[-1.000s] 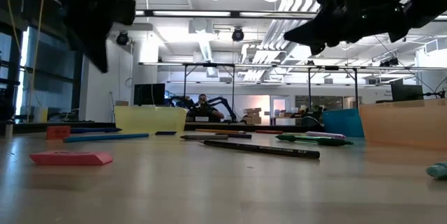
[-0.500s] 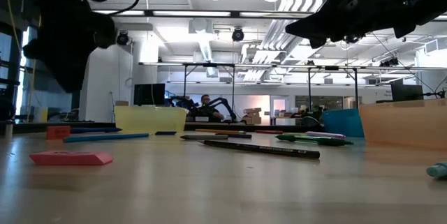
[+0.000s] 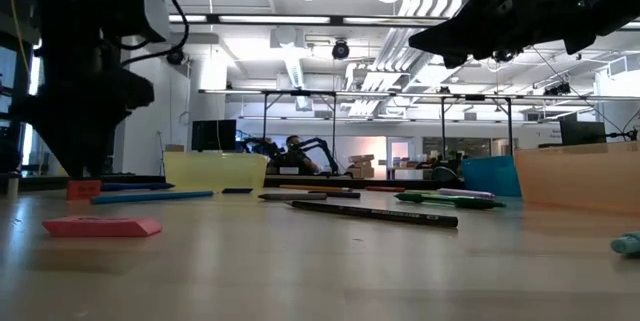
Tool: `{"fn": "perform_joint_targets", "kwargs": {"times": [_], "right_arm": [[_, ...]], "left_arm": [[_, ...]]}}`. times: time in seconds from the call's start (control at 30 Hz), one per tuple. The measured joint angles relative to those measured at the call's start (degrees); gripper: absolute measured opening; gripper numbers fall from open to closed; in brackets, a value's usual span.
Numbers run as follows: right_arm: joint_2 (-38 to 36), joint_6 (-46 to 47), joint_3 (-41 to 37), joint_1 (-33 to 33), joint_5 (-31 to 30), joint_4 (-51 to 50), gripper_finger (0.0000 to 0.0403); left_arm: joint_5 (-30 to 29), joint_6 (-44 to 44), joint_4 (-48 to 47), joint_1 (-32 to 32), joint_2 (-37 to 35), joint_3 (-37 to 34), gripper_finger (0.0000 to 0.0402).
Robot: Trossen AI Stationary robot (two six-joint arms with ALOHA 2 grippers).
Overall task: Sort crayons/erasers/pens/pencils in bins
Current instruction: Put the red eraser into the yellow bin
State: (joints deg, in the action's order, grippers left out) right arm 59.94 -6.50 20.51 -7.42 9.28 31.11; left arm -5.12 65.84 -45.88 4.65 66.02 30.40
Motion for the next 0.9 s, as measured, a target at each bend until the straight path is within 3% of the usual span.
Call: {"fn": "perform_joint_targets", "kwargs": {"times": [0.27, 0.53, 0.8, 0.9], "right_arm": [[0.0, 0.0, 0.0, 0.0, 0.0, 0.0, 0.0002], [0.0, -0.02, 0.0, -0.02, 0.01, 0.0, 0.0002], [0.0, -0.82, 0.0, -0.02, -0.08, -0.02, 0.0002], [0.0, -1.47, 0.0, -0.02, -0.94, -0.31, 0.0002]], "left_arm": [[-0.51, -0.26, 3.48, 0.75, 0.0, -4.17, 0.0147], [-0.22, -1.46, 7.52, 0.21, -0.19, -6.62, 0.0088], [0.15, -10.4, 8.62, 1.1, -0.55, -3.47, 0.0014], [-1.26, -14.4, 8.15, 2.55, -0.55, -0.17, 0.0008]]}}
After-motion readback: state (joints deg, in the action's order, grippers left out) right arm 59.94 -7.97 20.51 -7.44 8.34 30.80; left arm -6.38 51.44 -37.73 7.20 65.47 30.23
